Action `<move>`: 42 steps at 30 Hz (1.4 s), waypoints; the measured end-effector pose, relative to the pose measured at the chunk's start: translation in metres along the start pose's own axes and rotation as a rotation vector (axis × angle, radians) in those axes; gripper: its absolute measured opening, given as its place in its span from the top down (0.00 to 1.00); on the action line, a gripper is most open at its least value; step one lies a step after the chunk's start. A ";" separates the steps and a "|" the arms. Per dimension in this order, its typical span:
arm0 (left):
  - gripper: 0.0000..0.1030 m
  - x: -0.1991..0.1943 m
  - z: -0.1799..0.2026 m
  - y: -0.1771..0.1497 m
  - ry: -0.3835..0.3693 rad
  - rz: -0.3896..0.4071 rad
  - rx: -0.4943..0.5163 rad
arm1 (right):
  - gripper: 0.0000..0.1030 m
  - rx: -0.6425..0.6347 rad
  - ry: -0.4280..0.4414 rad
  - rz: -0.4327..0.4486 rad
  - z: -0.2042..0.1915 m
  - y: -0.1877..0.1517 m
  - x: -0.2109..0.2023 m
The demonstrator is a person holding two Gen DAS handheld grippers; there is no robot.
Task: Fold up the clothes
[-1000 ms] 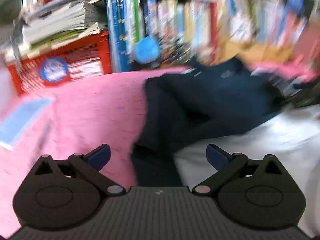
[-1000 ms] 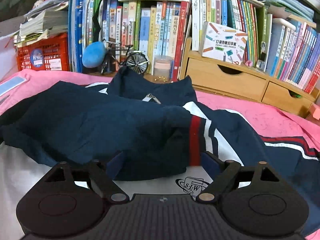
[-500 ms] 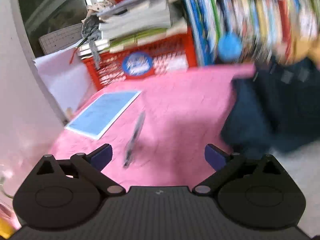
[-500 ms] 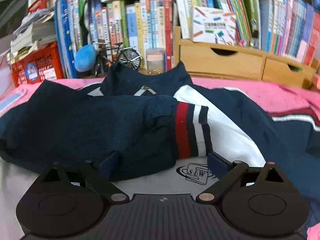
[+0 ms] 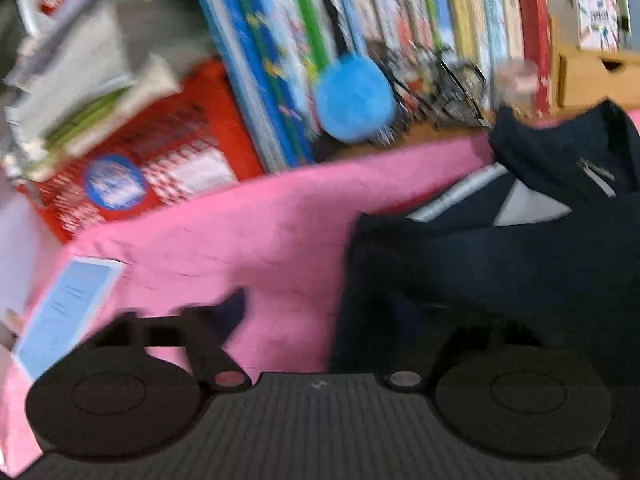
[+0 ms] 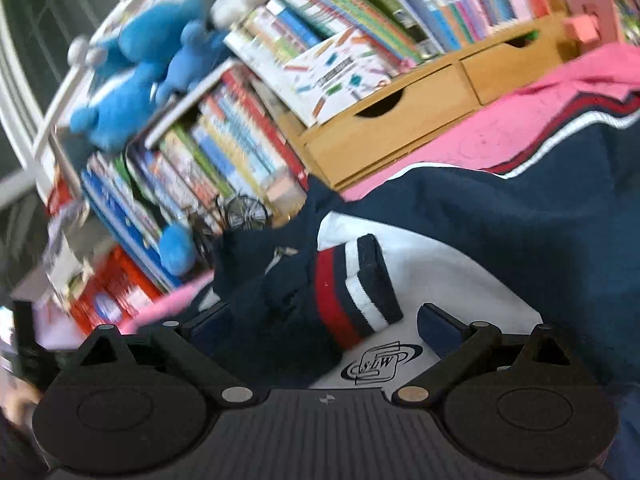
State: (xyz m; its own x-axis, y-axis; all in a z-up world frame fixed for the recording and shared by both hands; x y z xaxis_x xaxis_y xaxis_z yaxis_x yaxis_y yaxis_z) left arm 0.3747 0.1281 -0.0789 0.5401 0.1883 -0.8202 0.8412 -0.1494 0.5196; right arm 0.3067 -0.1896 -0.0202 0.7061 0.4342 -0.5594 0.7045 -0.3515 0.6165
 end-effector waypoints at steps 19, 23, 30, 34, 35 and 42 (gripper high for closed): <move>0.30 -0.017 -0.044 0.004 -0.036 0.001 -0.060 | 0.02 -0.029 -0.014 -0.017 -0.004 -0.002 0.002; 0.46 -0.003 -0.018 0.003 0.049 0.009 0.035 | 0.02 -0.027 -0.011 -0.018 -0.004 -0.002 0.002; 1.00 0.008 -0.080 -0.005 0.265 -0.018 -0.221 | 0.02 -0.031 -0.018 -0.019 -0.005 -0.002 0.003; 0.99 -0.001 -0.101 -0.015 0.142 0.012 -0.289 | 0.01 -0.038 -0.027 -0.021 -0.006 -0.002 0.003; 0.98 -0.010 -0.092 -0.010 0.087 0.051 -0.242 | 0.01 -0.039 -0.029 -0.021 -0.007 -0.002 0.003; 0.69 -0.057 0.020 0.001 -0.166 0.160 0.201 | 0.01 -0.028 -0.022 -0.010 -0.006 -0.002 0.002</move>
State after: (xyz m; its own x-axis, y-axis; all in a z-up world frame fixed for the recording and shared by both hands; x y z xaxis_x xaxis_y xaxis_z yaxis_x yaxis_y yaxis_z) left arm 0.3441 0.0982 -0.0365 0.6404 -0.0121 -0.7680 0.7148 -0.3564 0.6017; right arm 0.3058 -0.1832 -0.0190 0.7006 0.4193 -0.5774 0.7096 -0.3238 0.6258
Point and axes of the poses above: each gripper's, at about its wrist camera, not at the fingertips, and x roughly the way its jaws point, z to its right, y to its top, the point moved 8 cm from there along x, roughly the way its jaws point, and after that the axes turned 11 degrees about -z, right-handed, at the moved point
